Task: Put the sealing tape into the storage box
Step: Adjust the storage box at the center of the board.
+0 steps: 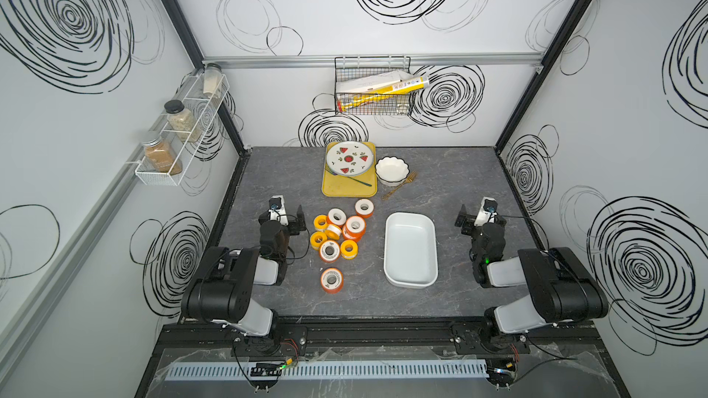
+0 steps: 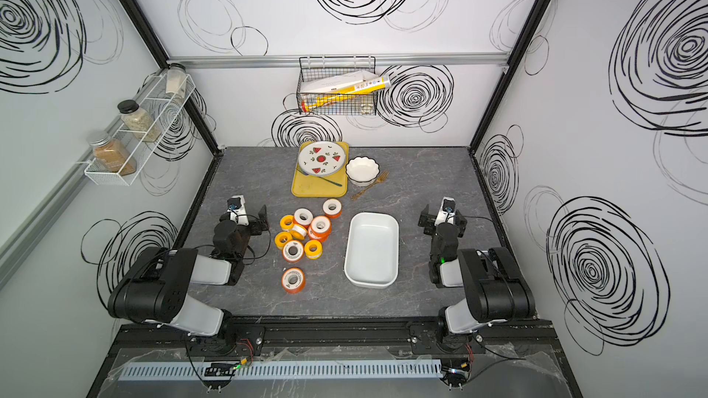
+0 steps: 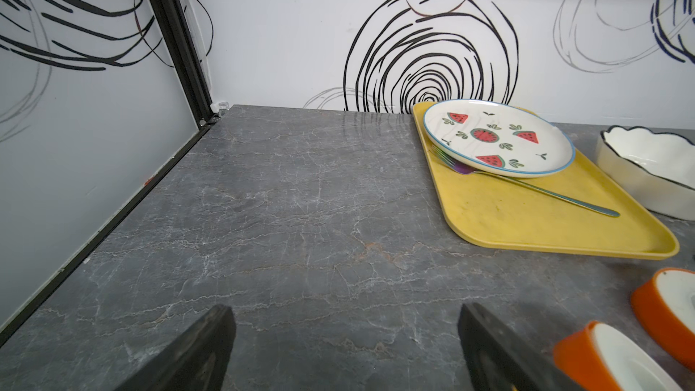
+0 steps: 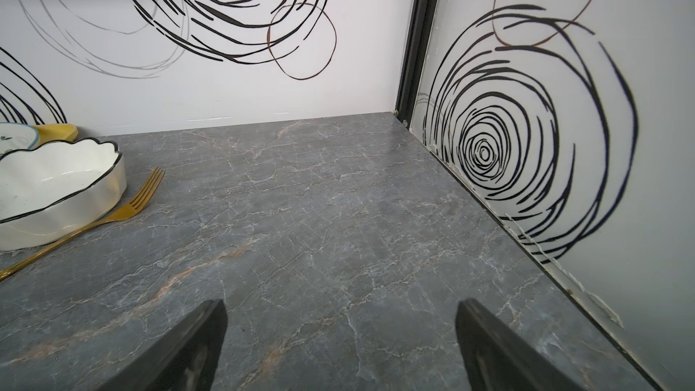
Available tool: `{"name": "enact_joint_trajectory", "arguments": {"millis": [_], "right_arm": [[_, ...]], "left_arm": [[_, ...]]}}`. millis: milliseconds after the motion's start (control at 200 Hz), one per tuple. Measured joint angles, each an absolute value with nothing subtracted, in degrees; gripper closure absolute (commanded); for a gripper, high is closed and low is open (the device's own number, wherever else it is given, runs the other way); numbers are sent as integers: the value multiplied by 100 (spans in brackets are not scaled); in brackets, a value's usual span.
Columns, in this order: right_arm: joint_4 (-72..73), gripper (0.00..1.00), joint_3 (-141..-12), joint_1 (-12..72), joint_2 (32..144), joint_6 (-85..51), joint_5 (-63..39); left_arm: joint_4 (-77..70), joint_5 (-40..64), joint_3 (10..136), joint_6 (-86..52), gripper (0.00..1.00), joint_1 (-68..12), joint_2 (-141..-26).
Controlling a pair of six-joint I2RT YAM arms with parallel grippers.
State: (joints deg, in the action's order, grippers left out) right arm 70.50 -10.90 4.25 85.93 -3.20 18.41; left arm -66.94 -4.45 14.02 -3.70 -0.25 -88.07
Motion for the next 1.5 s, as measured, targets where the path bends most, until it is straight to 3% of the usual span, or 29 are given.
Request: {"name": "enact_joint_trajectory", "arguments": {"millis": [310, 531, 746, 1046, 1271, 1502], "right_arm": [[6919, 0, -1118, 425, 8517, -316, 1850], [4250, 1, -2818, 425, 7135, -495, 1859], [2545, 3, -3787, 425, 5828, -1020, 1251], [445, 12, -3780, 425, 5168, -1649, 180], [-250, 20, -3096, 537, 4893, -2016, -666], [-646, 24, -2891, 1441, 5365, -2112, -847]], "left_arm": [[-6591, -707, 1402, -379, 1, -143, -8676], [-4591, -1347, 2290, -755, 1, -851, -7223], [-3109, -714, 3444, -2093, 1, -998, -5937], [21, -637, 4984, -3002, 1, -843, -4672], [1605, -462, 4676, -2720, 4, -705, -4047], [2377, -338, 4278, -2561, 9, -707, -3942]]}}
